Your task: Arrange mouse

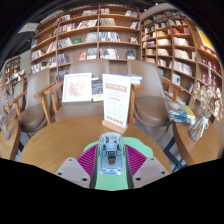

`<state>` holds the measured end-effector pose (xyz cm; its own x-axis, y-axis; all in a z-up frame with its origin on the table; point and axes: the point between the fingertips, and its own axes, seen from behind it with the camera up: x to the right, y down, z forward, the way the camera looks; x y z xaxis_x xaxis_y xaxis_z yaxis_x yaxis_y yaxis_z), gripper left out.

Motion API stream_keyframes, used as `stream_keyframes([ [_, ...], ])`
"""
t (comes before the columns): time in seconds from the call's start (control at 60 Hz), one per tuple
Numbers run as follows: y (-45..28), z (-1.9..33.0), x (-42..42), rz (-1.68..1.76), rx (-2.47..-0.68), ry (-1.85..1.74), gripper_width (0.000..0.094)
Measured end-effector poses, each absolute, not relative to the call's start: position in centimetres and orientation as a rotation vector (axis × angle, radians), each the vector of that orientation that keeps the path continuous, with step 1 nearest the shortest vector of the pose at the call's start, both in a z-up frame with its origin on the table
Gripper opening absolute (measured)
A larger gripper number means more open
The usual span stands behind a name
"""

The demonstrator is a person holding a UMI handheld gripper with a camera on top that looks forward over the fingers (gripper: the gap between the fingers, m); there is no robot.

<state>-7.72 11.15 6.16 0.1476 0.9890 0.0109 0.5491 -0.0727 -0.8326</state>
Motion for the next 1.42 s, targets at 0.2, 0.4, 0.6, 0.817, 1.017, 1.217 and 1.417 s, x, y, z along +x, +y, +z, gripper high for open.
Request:
stream_keyframes([
  [0.2,14.9,-0.5,-7.7,0.757,-1.815,-1.481,0.0422],
  [0.4,14.8,-1.0,-7.6,0.750,-1.784,-1.502,0.0595],
  [0.6,14.2,5.4,-3.5,0.744,-1.736,-1.434,0.0847],
  [0.817,10.2,13.0,9.0,0.808,-1.685,-1.402,0.0850],
  [1.017,6.9,12.8,18.9,0.799,-1.639,-1.435,0.0850],
  [1.217,4.8,10.5,23.9,0.788,-1.639,-1.497,0.0850],
  [1.417,4.1,10.1,24.8,0.797,-1.616,-1.506,0.0851],
])
